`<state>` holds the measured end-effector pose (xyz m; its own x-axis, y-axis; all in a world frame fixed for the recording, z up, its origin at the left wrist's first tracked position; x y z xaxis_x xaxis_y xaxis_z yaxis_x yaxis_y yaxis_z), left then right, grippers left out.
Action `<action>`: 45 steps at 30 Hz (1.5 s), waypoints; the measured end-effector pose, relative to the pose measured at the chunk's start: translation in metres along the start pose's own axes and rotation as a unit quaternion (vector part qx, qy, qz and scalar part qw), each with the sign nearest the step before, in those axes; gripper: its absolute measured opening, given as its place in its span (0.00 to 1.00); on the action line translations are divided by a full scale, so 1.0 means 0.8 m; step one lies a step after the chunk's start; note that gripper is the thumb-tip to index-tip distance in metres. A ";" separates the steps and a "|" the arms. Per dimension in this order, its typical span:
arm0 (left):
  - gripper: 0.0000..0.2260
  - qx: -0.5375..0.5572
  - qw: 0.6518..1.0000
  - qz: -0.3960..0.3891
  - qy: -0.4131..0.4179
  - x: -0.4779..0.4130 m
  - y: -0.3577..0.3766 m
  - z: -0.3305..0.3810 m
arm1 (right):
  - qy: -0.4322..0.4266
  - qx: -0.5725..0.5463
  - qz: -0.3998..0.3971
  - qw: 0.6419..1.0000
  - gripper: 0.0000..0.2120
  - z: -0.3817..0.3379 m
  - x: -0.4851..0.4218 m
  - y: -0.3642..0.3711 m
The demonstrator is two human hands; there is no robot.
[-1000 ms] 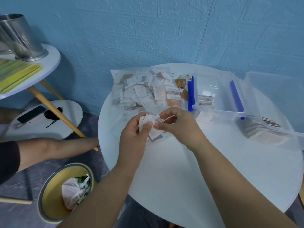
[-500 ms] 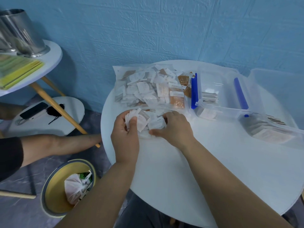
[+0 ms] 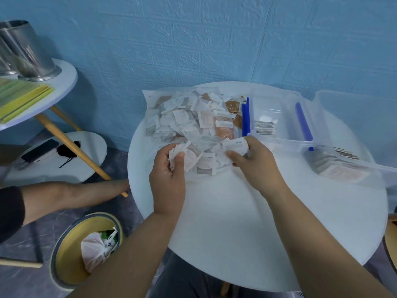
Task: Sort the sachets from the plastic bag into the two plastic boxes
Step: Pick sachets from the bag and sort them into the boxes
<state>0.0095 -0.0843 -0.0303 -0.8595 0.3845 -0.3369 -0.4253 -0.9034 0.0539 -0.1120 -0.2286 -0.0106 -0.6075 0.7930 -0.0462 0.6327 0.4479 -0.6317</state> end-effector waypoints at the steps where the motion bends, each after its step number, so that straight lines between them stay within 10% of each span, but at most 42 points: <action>1: 0.07 0.007 1.000 -0.005 0.003 0.002 0.005 0.004 | 0.004 -0.015 0.007 1.000 0.08 0.001 0.002 -0.006; 16: 0.10 0.144 0.957 -0.184 -0.172 0.065 0.120 -0.004 | -0.027 -0.056 0.076 0.995 0.11 0.067 0.063 -0.029; 23: 0.12 0.102 0.938 -0.305 -0.127 0.077 0.128 0.001 | -0.069 -0.003 0.036 0.997 0.21 0.071 0.068 -0.021; 45: 0.15 -0.016 0.962 -0.266 -0.054 0.077 0.098 0.000 | -0.099 -0.018 0.008 0.995 0.20 0.067 0.077 -0.018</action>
<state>-0.0770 -0.1315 -0.0467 -0.5476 0.8103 -0.2087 -0.8059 -0.5778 -0.1288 -0.1843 -0.2086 -0.0459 -0.6780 0.7047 -0.2090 0.6575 0.4543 -0.6011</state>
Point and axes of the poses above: each hand's wrist, its own x-axis away from the middle knuckle, its own y-axis out of the palm, z = x × y, the point moved 4 cm from there along -x, towards the middle knuckle, and after that the axes turned 13 degrees about x, right-handed, at the moved point
